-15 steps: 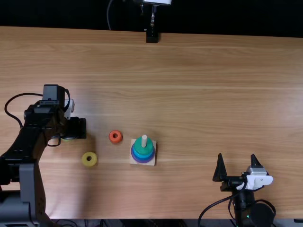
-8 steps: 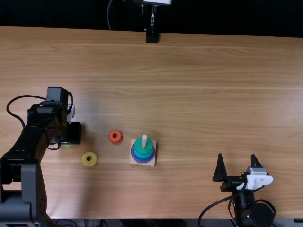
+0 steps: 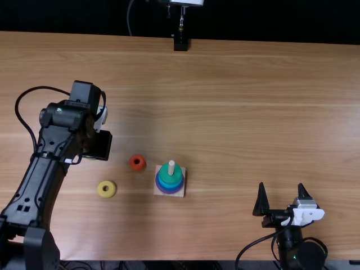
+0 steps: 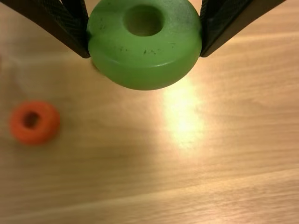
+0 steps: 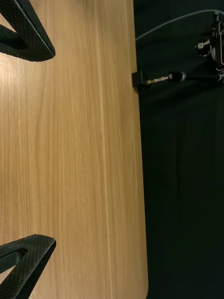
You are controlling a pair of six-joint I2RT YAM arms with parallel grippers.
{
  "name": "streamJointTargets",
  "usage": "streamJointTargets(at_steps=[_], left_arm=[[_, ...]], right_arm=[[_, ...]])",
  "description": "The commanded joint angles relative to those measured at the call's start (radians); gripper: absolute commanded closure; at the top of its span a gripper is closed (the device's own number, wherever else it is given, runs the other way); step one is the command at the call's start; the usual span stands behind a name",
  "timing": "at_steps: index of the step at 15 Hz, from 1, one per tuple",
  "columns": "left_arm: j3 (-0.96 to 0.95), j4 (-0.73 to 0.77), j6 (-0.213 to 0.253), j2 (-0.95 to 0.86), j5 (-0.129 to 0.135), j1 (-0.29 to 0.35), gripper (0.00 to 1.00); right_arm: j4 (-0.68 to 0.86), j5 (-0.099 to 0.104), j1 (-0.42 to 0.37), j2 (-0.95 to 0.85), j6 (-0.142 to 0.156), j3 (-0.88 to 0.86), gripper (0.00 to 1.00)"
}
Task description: Build the Hanoi tower: stack the rings onto the peg from bottom to top in this color order: purple, dark blue, light blue, dark green, light green, yellow, orange.
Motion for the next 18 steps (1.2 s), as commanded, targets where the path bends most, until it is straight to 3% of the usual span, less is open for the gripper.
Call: streamJointTargets(at_steps=[1, 3, 13, 18], left_arm=[[0.062, -0.050, -0.004, -0.028, 0.012, -0.028, 1.00], [0.119, -0.124, -0.019, -0.040, 0.016, -0.088, 1.00], [0.360, -0.199, -0.247, -0.054, 0.014, -0.381, 1.00], [0.369, -0.201, -0.297, -0.047, 0.012, -0.462, 1.00]], right_arm=[[-0.005, -0.007, -0.004, -0.012, -0.004, -0.010, 0.00], [-0.005, -0.007, -0.004, -0.012, -0.004, -0.010, 0.00], [-0.005, -0.007, -0.004, -0.012, -0.004, -0.010, 0.00], [-0.005, -0.007, -0.004, -0.012, -0.004, -0.010, 0.00]])
